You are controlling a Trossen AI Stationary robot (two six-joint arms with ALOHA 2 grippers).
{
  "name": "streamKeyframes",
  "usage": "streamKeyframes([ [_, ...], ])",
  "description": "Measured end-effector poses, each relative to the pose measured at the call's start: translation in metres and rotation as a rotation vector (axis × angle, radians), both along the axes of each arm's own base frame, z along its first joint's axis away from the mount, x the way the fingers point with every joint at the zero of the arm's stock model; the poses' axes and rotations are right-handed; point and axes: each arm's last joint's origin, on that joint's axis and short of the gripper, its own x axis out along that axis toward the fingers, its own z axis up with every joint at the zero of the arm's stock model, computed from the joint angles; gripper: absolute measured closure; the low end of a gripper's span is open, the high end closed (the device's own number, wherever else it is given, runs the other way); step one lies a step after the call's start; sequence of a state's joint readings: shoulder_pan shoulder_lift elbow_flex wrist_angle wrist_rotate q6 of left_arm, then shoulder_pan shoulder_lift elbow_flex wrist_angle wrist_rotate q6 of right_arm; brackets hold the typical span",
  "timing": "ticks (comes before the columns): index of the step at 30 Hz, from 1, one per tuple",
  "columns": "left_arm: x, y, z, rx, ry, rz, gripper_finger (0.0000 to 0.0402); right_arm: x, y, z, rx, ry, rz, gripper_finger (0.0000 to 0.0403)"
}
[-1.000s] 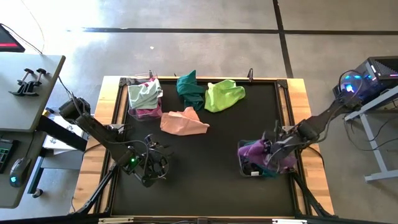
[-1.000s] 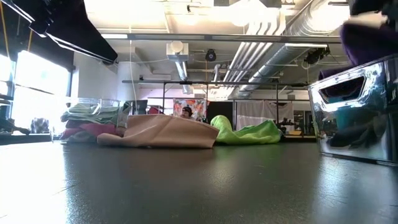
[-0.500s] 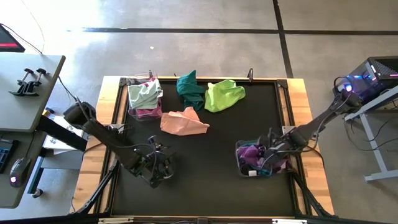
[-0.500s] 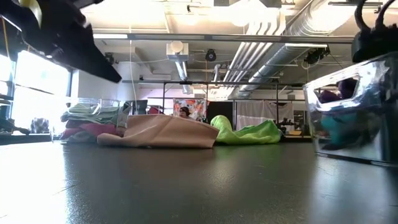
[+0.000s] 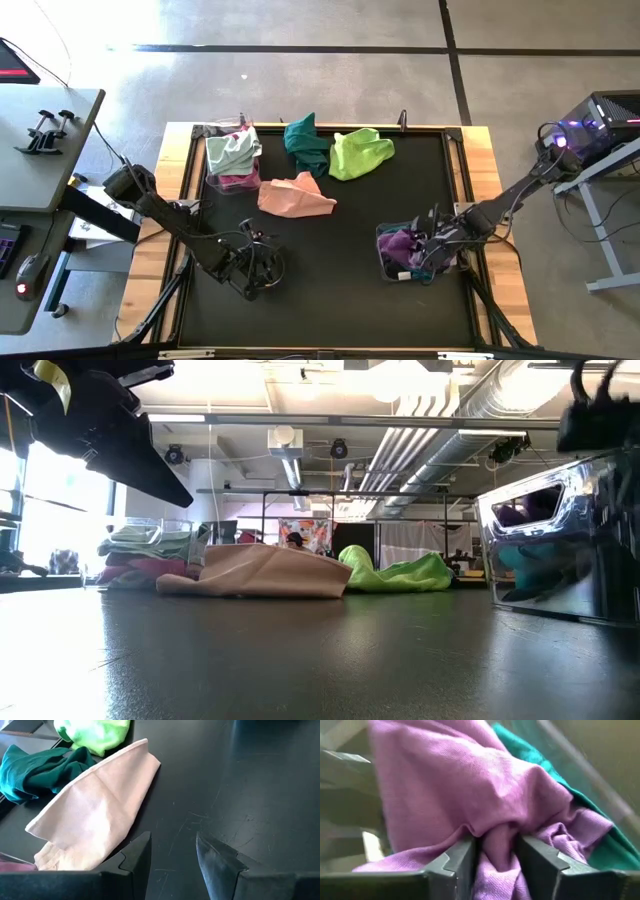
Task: Sort towels by color in basket
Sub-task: Put the purple towel into the right transparent bin
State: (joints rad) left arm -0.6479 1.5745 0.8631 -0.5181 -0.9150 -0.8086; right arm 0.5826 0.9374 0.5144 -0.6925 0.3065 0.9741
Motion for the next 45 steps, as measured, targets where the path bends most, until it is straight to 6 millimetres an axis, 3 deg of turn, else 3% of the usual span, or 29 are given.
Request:
streamKeyframes([
  [11, 0.0, 0.0, 0.0, 0.0, 0.0, 0.0, 0.0259, 0.005, 0.001, 0.07, -0.038, -0.055, -0.036, 0.0254],
  [16, 0.0, 0.0, 0.0, 0.0, 0.0, 0.0, 0.0259, 0.002, 0.0, 0.085, 0.011, -0.024, -0.044, 0.0254],
  [21, 0.0, 0.0, 0.0, 0.0, 0.0, 0.0, 0.0259, -0.001, 0.004, 0.069, 0.113, 0.086, 0.007, 0.0254],
  [30, 0.0, 0.0, 0.0, 0.001, 0.001, -0.001, 0.0259, -0.008, 0.002, -0.011, 0.189, 0.153, -0.023, 0.0254],
  [34, 0.0, 0.0, 0.0, 0.001, 0.001, -0.001, 0.0259, -0.011, -0.002, -0.031, 0.171, 0.104, -0.073, 0.0254],
  [39, 0.0, 0.0, 0.0, 0.001, 0.001, -0.001, 0.0259, -0.009, -0.004, -0.026, 0.095, 0.06, -0.107, 0.0254],
  [45, 0.0, 0.0, 0.0, 0.0, 0.0, -0.001, 0.0259, -0.001, 0.001, 0.01, 0.084, 0.039, -0.089, 0.0254],
])
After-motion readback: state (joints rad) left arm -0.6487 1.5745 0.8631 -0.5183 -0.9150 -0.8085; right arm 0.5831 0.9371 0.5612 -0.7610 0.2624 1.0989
